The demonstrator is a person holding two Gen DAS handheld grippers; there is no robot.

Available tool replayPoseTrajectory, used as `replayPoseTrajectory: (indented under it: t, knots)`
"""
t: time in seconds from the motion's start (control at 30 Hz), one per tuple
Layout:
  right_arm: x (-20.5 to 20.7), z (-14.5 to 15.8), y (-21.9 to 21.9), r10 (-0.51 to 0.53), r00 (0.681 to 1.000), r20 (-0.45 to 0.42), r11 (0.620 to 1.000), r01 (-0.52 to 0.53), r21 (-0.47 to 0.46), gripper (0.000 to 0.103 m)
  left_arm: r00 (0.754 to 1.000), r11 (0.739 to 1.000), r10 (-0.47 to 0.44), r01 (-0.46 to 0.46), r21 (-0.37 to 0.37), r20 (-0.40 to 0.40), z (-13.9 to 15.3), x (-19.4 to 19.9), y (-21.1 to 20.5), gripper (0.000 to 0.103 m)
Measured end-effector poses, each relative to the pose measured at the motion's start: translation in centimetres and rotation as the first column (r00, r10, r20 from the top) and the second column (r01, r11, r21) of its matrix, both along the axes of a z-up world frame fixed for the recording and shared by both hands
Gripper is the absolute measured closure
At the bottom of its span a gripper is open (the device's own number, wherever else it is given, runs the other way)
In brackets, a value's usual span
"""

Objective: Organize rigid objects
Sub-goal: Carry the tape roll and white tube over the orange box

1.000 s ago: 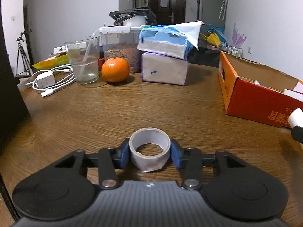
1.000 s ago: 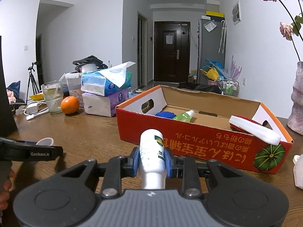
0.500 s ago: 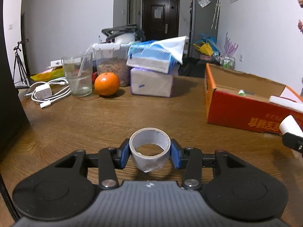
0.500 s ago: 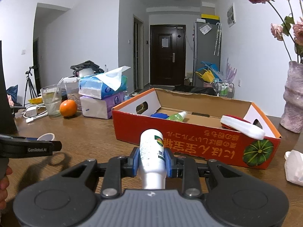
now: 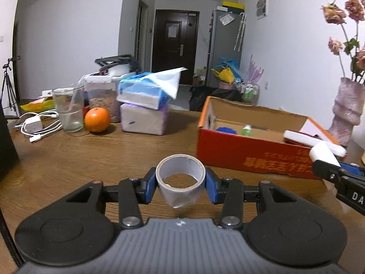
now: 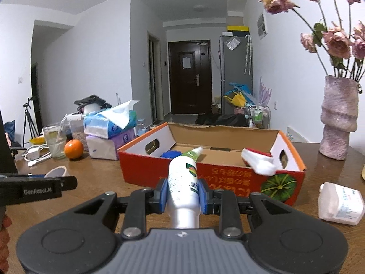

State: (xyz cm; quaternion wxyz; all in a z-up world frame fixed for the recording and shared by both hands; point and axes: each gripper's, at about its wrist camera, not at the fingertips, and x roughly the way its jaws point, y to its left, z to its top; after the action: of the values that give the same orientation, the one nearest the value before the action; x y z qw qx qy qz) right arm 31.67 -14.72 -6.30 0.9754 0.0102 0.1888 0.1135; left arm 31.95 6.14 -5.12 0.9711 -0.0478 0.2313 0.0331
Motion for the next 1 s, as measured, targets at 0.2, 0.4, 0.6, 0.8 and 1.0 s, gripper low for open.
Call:
replayPoseTrajectory:
  t: [0.2, 0.4, 0.6, 0.8, 1.0]
  knots:
    - [-0.4, 0.7, -1.6, -0.019, 1.0, 0.021, 1.0, 0.019, 0.019, 0.076, 0.999, 1.0, -0.029, 0.029, -0.003, 0.026, 0.6, -0.2, -2.4, 0.058]
    - [-0.5, 1.3, -3.1, -0.038, 0.999, 0.039, 0.999, 0.036, 0.036, 0.076, 0.998, 0.999, -0.036, 0.036, -0.006, 0.042, 1.2, -0.1, -4.2, 0.058]
    - [-0.4, 1.9, -4.5, -0.055, 0.997, 0.057, 0.997, 0.052, 0.053, 0.076, 0.998, 0.999, -0.032, 0.033, -0.018, 0.057, 1.8, 0.5, -5.5, 0.058]
    - [0.2, 2.4, -5.9, -0.075, 0.995, 0.067, 0.995, 0.07, 0.072, 0.076, 0.997, 0.999, -0.038, 0.039, -0.019, 0.07, 2.2, 1.5, -7.2, 0.058]
    - [1.1, 2.6, -6.8, -0.087, 0.994, 0.073, 0.994, 0.081, 0.076, 0.076, 0.997, 0.999, -0.036, 0.038, -0.027, 0.074, 2.3, 2.8, -8.3, 0.058]
